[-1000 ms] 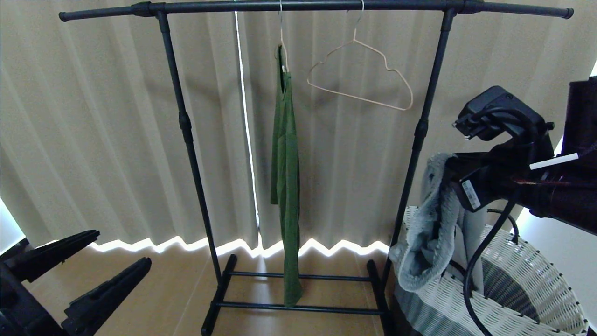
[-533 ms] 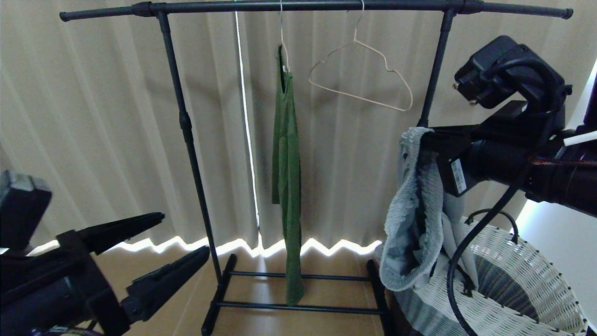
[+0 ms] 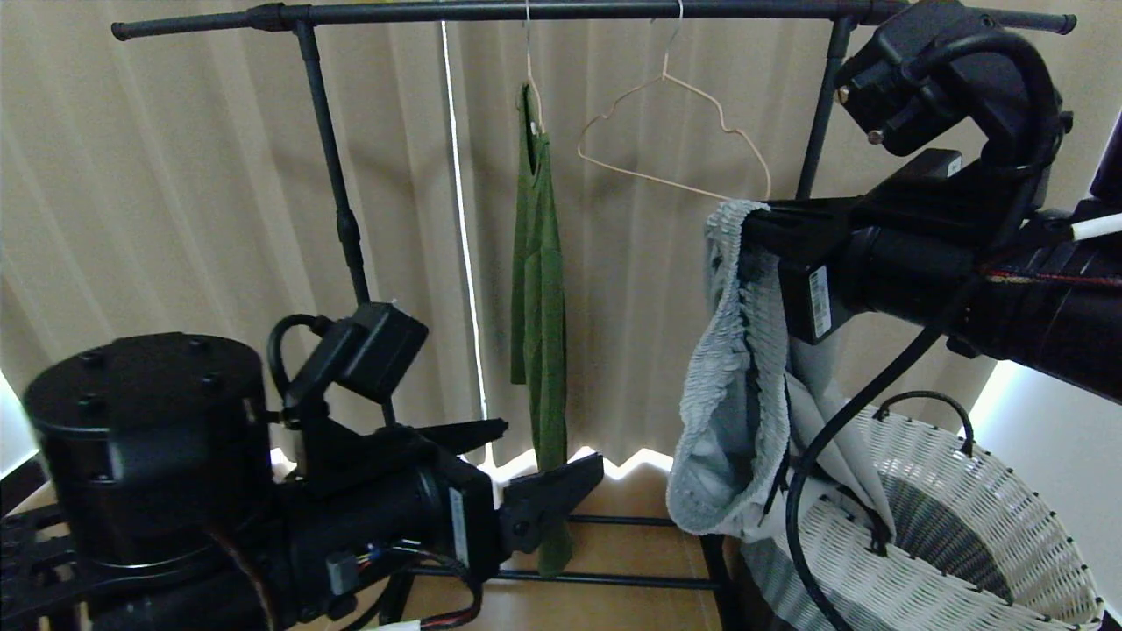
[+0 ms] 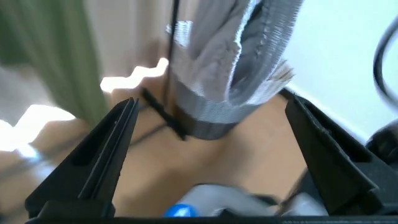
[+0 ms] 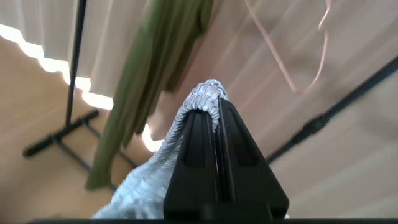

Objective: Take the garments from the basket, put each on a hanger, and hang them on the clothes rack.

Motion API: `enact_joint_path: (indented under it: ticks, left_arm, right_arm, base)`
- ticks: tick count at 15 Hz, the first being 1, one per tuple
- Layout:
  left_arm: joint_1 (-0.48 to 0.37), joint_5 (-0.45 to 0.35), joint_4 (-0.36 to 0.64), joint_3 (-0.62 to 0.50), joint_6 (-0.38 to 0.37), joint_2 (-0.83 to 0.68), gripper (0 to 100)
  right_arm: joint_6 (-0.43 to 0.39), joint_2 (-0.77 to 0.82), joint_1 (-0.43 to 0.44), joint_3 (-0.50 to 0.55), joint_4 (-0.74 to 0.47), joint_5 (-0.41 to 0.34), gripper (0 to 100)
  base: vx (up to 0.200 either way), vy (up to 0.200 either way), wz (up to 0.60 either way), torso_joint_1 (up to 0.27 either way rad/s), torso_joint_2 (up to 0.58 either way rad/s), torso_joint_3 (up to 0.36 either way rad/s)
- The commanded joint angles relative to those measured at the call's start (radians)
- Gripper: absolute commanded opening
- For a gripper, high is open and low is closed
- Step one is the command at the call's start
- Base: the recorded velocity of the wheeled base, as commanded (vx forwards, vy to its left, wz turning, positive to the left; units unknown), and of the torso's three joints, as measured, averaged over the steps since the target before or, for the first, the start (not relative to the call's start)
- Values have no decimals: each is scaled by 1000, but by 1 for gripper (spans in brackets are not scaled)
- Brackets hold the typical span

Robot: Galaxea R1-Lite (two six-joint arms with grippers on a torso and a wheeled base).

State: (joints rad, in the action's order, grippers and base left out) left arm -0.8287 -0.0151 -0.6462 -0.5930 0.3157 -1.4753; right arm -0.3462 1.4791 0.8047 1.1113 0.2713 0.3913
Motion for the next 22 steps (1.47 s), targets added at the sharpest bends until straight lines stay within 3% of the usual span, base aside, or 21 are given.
enact_joint_path:
  ticks: [1, 5, 8, 11, 16, 20, 21, 22]
  left_arm:
    - [-38, 55, -32, -21, 19, -154, 100]
    - [-33, 64, -76, -37, 23, -249, 100]
    - [-9, 121, -132, -70, 25, -342, 100]
    - [10, 122, -179, -82, 26, -407, 100]
    - [3, 115, -190, -120, 28, -425, 100]
    - [3, 119, -190, -84, 26, -434, 100]
    - [3, 119, -191, -71, 22, -427, 0]
    - [3, 121, -194, -71, 20, -424, 0]
  right_arm:
    - [-2, 29, 34, 15, 32, 0, 0]
    - [-2, 32, 99, 65, 32, 0, 0]
    - [-2, 30, 116, 65, 32, 1, 0]
    - [-2, 23, 117, 62, 32, 1, 0]
    - [-1, 21, 117, 58, 39, 0, 0]
    - [-2, 0, 117, 59, 37, 1, 0]
    - [-2, -5, 117, 59, 37, 1, 0]
    - [-2, -8, 117, 58, 36, 1, 0]
  base:
    - [0, 0, 0, 0, 0, 0]
    - [0, 0, 0, 0, 0, 0]
    - [0, 0, 0, 0, 0, 0]
    - [0, 0, 0, 0, 0, 0]
    - [0, 0, 0, 0, 0, 0]
    - [0, 0, 0, 0, 0, 0]
    - [0, 0, 0, 0, 0, 0]
    - [0, 0, 0, 0, 0, 0]
